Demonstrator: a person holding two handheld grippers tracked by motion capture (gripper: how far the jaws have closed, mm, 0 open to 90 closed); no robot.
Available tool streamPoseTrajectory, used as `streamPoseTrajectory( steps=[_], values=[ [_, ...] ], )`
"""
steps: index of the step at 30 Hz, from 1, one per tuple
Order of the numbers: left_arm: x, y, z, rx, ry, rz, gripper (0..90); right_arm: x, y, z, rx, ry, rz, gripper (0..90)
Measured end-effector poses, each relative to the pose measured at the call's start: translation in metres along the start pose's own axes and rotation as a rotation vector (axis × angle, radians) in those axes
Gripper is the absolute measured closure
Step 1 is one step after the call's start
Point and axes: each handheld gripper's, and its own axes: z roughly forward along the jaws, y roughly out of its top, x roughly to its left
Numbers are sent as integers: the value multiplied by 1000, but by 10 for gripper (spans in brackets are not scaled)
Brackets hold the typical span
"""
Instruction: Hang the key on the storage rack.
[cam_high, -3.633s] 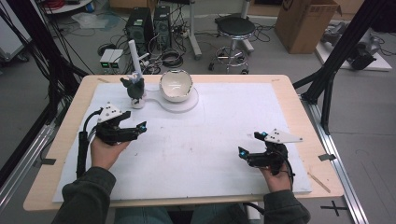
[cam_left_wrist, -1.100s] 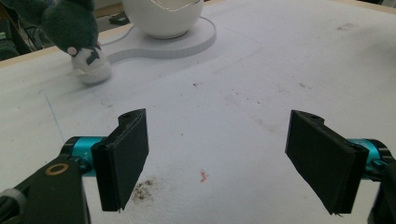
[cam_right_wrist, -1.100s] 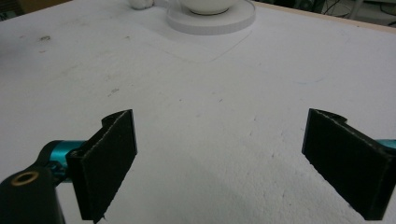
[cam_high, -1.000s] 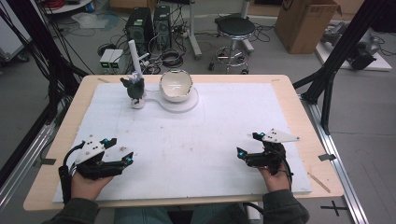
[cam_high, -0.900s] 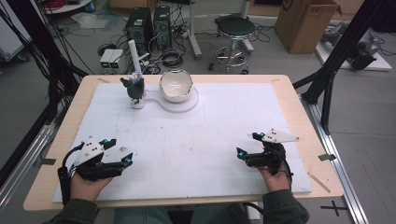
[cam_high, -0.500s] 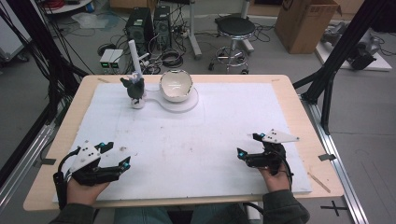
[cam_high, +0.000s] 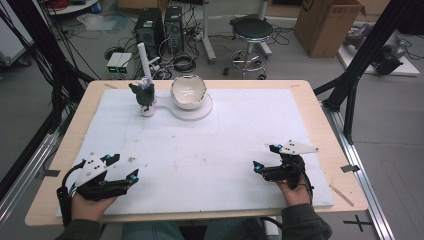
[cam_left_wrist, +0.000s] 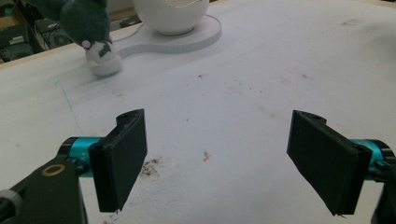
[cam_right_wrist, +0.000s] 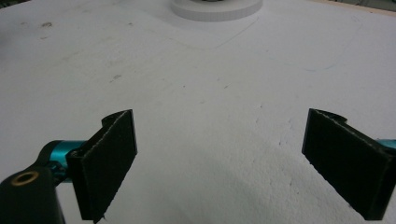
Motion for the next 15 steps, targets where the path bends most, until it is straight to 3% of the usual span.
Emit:
streamPoseTrajectory(
  steps=[15],
  values=[
    [2,-1,1,-11,17,-2,204,2,0,-2,-11,-6,-6,96]
  ],
)
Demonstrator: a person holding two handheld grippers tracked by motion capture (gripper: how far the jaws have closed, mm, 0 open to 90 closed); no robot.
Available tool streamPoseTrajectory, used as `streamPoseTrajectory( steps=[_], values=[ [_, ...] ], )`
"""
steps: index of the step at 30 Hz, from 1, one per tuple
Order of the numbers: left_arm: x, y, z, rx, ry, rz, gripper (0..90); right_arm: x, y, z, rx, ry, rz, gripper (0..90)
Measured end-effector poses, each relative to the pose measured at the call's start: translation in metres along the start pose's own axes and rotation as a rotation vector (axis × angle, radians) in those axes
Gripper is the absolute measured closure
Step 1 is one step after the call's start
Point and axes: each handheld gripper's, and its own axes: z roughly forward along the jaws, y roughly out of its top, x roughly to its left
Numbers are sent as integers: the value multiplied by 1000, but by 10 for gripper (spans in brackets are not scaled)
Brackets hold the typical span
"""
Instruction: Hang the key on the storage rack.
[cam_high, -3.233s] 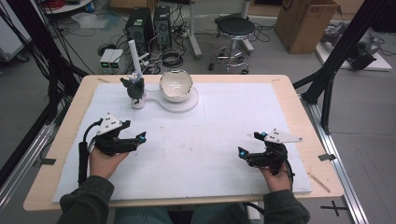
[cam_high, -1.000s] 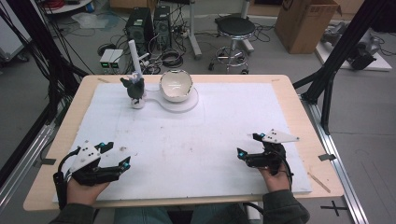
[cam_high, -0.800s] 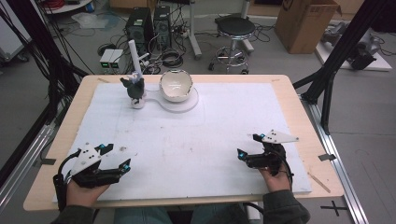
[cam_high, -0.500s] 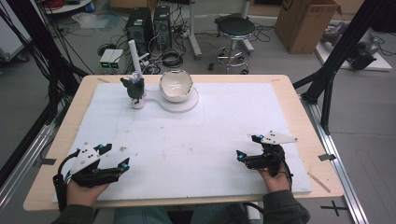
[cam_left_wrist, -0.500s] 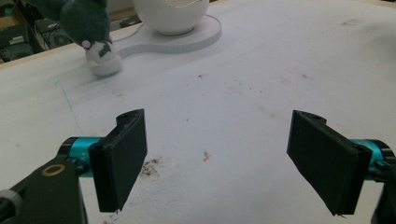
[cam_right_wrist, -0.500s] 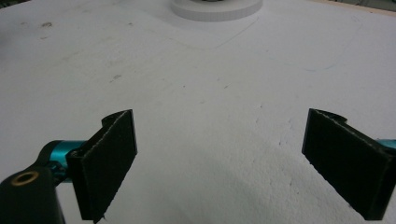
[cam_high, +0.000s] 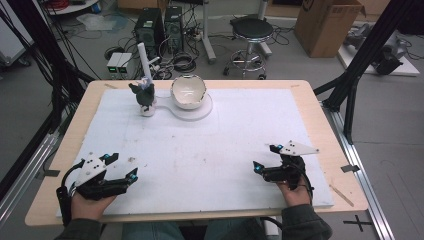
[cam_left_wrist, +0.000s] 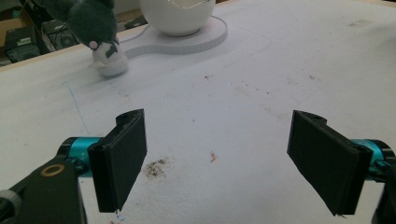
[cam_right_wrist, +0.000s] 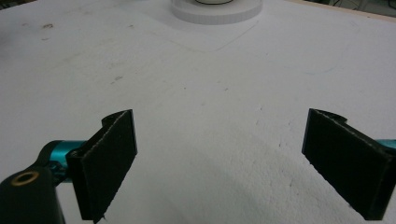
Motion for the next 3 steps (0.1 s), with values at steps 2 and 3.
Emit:
streamPoseTrajectory(
  steps=[2,3],
  values=[
    [1,0,0,0,-1,1,204,0,0,0,-2,-1,-1,96],
    [1,0,1,1,-3,-1,204,0,0,0,-2,-2,-3,96]
  ],
)
